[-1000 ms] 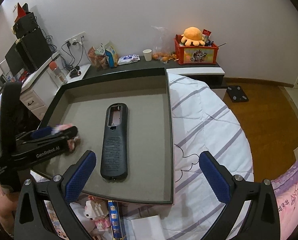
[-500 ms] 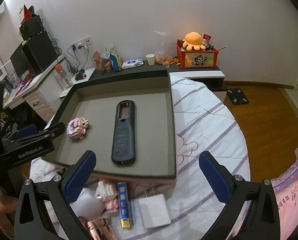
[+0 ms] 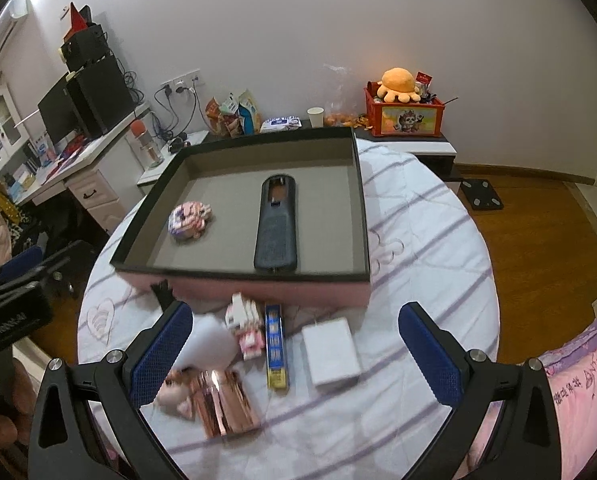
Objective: Organize rigid objects
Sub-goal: 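Move the right gripper to the white charger on the bed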
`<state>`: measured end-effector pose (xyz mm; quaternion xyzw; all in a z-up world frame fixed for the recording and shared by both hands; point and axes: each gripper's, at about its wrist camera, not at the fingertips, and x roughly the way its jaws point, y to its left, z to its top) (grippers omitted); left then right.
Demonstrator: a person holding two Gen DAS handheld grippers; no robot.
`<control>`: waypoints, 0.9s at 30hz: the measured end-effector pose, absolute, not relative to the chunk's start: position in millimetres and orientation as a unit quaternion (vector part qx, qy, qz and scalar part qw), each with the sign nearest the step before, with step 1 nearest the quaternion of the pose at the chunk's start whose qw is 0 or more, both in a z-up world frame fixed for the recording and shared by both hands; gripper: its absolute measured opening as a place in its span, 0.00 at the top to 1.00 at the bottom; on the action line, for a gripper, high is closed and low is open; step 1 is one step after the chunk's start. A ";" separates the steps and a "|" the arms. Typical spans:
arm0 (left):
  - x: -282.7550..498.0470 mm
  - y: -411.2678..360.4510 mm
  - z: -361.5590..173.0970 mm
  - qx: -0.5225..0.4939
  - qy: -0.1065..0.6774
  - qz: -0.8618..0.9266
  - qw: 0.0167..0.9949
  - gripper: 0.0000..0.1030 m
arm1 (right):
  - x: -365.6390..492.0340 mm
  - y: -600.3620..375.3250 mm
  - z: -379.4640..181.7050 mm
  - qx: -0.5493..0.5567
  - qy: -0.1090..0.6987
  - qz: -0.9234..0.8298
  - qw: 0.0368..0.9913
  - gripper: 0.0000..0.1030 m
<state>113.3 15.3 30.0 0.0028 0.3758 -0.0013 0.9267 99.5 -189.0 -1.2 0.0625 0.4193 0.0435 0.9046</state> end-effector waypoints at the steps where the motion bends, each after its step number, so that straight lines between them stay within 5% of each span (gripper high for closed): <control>1: 106.5 17.0 28.3 0.000 0.376 0.001 0.927 0.00 | 95.4 -189.7 -3.2 0.064 0.421 0.043 0.904 0.00; 27: 61.3 21.7 1.6 -0.010 0.397 0.008 0.918 0.00 | 58.7 -191.7 -24.4 0.052 0.442 0.031 0.895 0.00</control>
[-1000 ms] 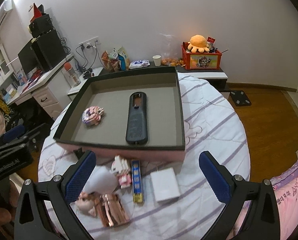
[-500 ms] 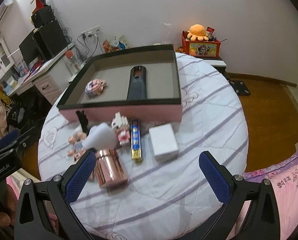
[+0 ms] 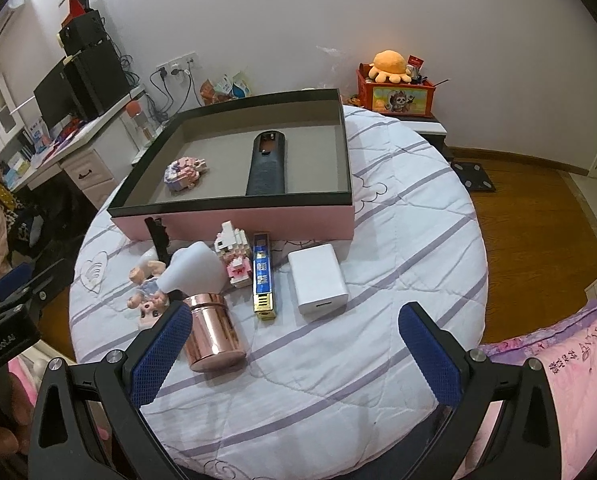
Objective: Organize rigid objects
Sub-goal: 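Move the right gripper to the white charger on the bed, then grasp the white charger with the right gripper and lift it, then place the charger in the tray beside the remote and release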
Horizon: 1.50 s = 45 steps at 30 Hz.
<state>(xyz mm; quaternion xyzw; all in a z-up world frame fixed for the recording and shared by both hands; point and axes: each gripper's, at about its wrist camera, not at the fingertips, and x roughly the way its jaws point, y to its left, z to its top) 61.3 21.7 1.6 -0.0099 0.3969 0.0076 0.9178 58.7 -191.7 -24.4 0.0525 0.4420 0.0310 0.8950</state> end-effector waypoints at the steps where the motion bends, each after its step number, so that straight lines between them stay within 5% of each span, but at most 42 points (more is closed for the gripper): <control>1: 62.6 21.9 0.6 -0.010 0.398 0.008 0.917 0.00 | 60.3 -191.9 -25.9 0.051 0.443 0.029 0.894 0.00; 13: 88.3 21.0 -18.5 -0.007 0.421 0.018 0.907 0.00 | 104.6 -203.4 -66.2 0.019 0.482 0.001 0.876 0.07; 20: 102.8 17.7 -27.1 -0.004 0.431 0.019 0.902 0.00 | 123.9 -207.3 -89.4 0.015 0.509 0.011 0.860 0.26; 24: 106.4 15.7 -30.4 -0.003 0.434 0.016 0.901 0.00 | 125.6 -199.8 -95.8 -0.008 0.507 0.014 0.862 0.27; 27: 107.1 13.2 -32.1 -0.001 0.435 0.014 0.900 0.00 | 124.9 -197.8 -94.4 -0.008 0.499 0.020 0.866 0.44; 28: 106.6 12.7 -31.9 -0.001 0.435 0.013 0.900 0.00 | 124.4 -196.4 -92.9 -0.009 0.497 0.022 0.867 0.60; 45: 108.4 19.2 -13.3 -0.002 0.409 0.013 0.912 0.00 | 99.8 -194.2 -32.7 0.002 0.451 0.047 0.891 0.61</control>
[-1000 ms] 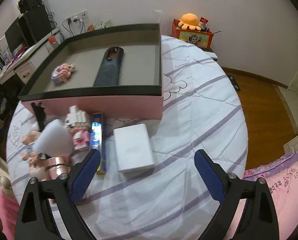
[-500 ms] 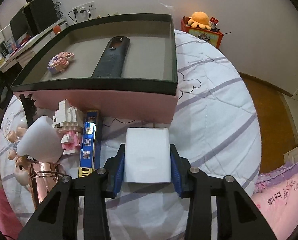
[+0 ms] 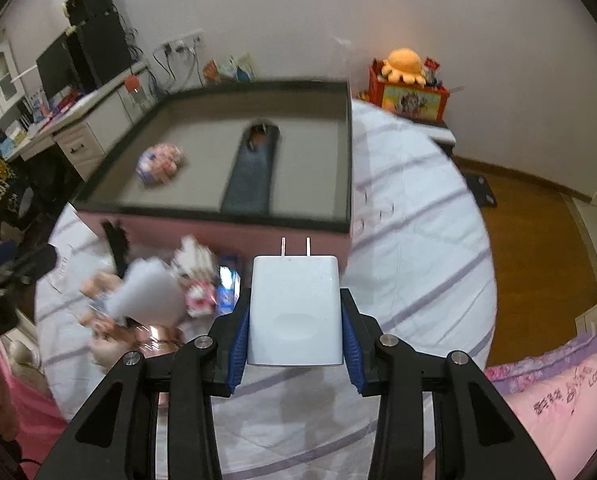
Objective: Organize rigid objects
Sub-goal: 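Place the charger in the tray beside the remote and release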
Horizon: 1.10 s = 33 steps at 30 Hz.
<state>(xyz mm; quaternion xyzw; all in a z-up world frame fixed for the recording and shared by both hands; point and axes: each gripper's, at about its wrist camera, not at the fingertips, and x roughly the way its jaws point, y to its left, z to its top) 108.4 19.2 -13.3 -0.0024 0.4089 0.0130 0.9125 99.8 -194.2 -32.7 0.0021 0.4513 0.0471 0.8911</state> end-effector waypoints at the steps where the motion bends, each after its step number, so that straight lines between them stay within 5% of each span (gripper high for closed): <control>1: 111.2 20.0 -9.6 -0.003 0.404 0.013 0.915 0.00 | 101.0 -192.8 -29.1 0.001 0.447 0.049 0.893 0.61; 13: 166.0 14.4 9.2 0.004 0.367 0.023 0.930 0.00 | 165.6 -177.4 -2.1 -0.008 0.417 0.065 0.907 0.60; 33: 211.6 6.1 -13.2 0.009 0.387 0.013 0.922 0.00 | 237.1 -176.7 -58.9 0.000 0.465 0.049 0.884 0.59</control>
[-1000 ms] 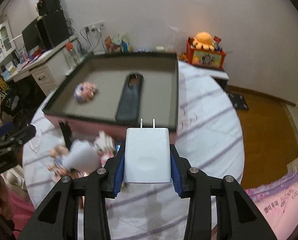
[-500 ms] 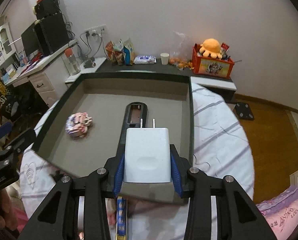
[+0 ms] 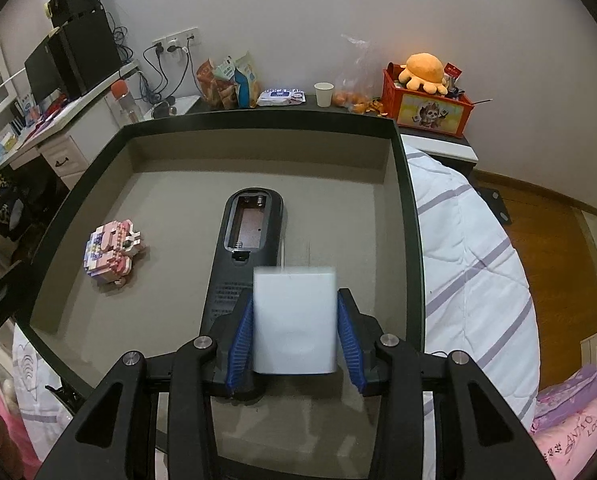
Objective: Organize rigid objects
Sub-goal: 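Place the charger in the tray beside the remote and release, then move the left gripper down to the doll with white hair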
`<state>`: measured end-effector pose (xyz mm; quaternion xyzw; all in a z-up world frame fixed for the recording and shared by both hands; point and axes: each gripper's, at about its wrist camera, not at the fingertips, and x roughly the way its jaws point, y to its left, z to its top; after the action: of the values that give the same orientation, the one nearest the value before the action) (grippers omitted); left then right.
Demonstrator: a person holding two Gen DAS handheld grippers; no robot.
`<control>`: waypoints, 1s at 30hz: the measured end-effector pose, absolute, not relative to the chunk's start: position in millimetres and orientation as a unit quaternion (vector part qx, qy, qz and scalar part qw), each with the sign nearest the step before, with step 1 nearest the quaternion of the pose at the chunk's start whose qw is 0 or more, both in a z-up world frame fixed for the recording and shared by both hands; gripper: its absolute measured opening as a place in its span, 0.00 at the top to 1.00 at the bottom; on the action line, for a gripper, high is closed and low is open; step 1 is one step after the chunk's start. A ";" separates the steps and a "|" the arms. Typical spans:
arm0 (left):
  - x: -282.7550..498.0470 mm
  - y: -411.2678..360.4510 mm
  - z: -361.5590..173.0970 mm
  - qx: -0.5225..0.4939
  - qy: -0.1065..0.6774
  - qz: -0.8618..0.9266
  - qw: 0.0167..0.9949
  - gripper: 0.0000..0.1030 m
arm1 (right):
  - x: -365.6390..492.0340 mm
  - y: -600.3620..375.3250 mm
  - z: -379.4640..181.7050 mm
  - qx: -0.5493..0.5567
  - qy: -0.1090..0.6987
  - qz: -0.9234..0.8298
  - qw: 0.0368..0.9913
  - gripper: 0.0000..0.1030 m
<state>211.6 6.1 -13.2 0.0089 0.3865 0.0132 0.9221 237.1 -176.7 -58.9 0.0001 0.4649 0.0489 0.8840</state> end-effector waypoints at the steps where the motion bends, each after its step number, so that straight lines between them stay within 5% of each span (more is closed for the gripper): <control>1: 210.0 6.0 -12.6 0.008 0.386 0.013 0.923 0.00 | 237.0 -178.5 -57.9 0.003 0.464 0.049 0.884 0.54; 5: 199.9 7.7 -6.8 0.006 0.379 0.014 0.925 0.00 | 228.8 -177.6 -49.9 0.008 0.451 0.060 0.890 0.23; 16: 152.8 18.3 11.6 -0.003 0.359 0.016 0.933 0.00 | 180.7 -174.8 -15.9 0.028 0.414 0.076 0.907 0.15; 19: 138.8 22.9 12.7 -0.006 0.359 0.020 0.933 0.00 | 161.0 -176.5 -9.1 0.036 0.409 0.079 0.908 0.00; 30: 88.7 29.3 -4.6 -0.012 0.382 0.018 0.924 0.00 | 91.9 -190.8 -9.4 0.055 0.412 0.078 0.906 0.00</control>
<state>88.7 29.3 -4.6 -0.0117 0.3821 0.0176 0.9239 91.9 -190.8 -9.4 0.0553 0.4124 0.0780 0.9060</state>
